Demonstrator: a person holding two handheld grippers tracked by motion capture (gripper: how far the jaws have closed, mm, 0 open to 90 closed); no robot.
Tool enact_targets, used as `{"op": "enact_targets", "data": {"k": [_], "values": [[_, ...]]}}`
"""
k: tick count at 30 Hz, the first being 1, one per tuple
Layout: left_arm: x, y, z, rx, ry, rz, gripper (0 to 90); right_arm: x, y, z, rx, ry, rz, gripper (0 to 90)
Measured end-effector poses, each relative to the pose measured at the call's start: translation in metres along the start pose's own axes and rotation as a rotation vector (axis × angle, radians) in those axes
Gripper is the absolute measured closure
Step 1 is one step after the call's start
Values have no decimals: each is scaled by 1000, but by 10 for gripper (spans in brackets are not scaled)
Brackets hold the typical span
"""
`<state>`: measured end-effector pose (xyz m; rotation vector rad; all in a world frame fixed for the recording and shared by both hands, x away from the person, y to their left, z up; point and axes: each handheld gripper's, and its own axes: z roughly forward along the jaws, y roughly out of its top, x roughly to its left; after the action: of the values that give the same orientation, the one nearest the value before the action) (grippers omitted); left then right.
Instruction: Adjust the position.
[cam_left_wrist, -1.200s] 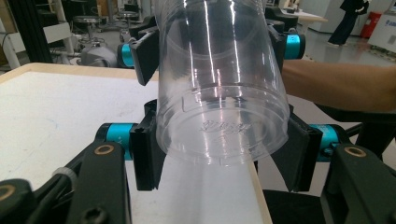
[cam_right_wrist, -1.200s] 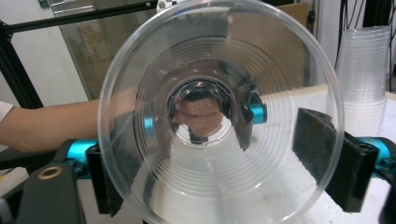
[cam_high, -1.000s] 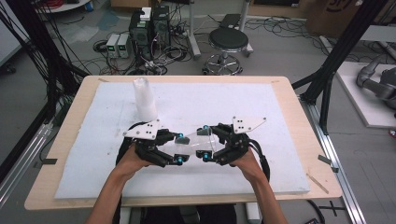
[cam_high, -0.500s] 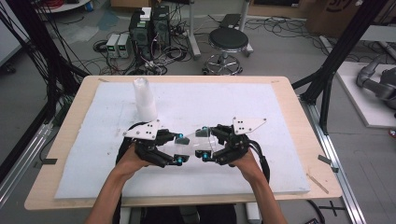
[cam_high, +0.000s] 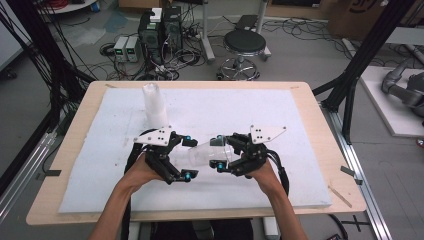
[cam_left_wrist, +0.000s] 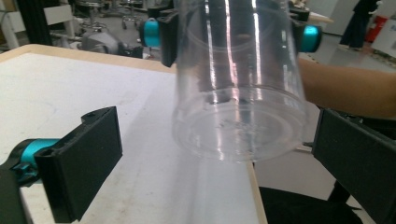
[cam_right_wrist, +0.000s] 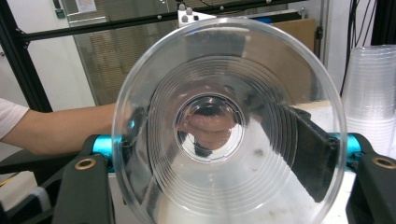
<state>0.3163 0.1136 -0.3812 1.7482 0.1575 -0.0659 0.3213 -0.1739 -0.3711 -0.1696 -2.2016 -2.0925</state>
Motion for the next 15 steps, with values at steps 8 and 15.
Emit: {"op": "enact_targets", "data": {"k": [8, 15], "values": [[-2, 0, -4, 47, 42, 6, 17, -1, 1, -3, 6, -16, 3, 306], [-4, -8, -17, 100, 180, -19, 17, -3, 6, -8, 72, -79, 10, 306]]}}
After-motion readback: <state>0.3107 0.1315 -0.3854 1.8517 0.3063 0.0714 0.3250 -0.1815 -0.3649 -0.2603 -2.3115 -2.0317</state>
